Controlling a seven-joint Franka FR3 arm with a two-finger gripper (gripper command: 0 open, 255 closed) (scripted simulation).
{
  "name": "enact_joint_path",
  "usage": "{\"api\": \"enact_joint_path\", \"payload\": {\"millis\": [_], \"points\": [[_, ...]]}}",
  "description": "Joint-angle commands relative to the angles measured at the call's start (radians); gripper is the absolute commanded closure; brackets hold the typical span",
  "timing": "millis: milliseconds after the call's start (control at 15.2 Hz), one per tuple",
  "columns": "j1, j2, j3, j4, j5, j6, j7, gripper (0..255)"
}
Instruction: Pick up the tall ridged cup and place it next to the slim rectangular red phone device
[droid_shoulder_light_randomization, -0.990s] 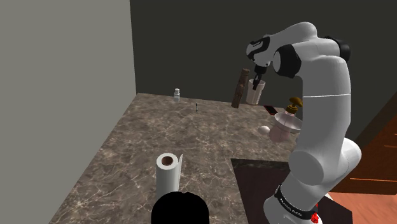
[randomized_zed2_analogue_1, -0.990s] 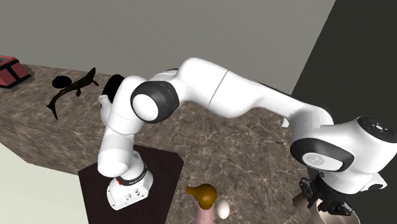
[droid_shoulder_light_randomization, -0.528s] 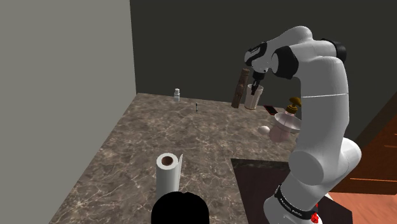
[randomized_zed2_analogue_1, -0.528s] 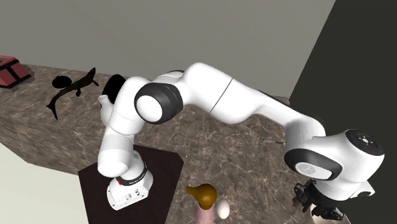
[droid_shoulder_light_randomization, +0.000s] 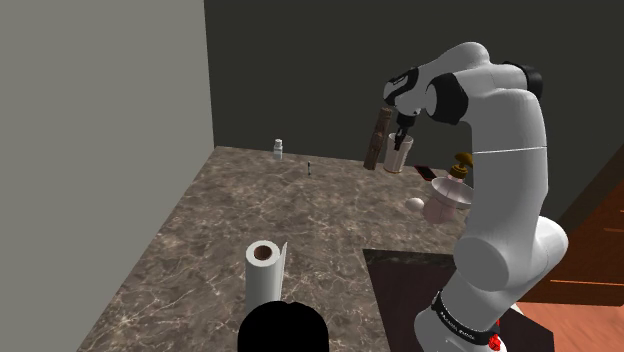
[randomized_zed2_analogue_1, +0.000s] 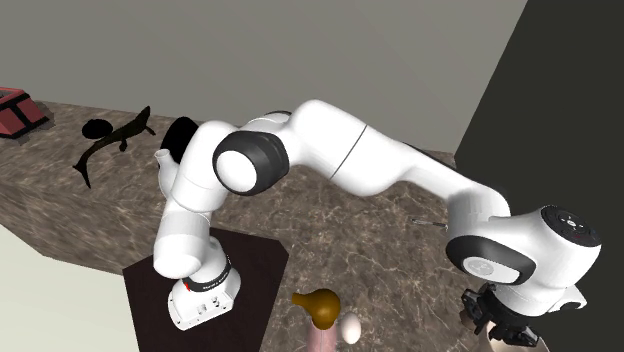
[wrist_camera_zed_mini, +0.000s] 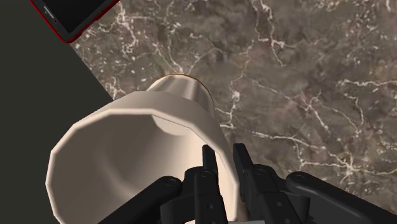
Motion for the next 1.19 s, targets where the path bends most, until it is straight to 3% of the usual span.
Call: {"api": "enact_joint_path", "payload": {"millis": [0, 330, 594, 1122], "points": [[0.0, 0.0, 0.0, 0.001, 0.0, 0.0, 0.0, 0], [0.0, 0.0, 0.0, 0.0, 0.0, 0.0, 0.0, 0], [0.013, -0.049, -0.016, 0.058, -0.029, -0.1, 0.018, 0], [0.013, -0.049, -0.016, 0.058, -0.029, -0.1, 0.018, 0]]}}
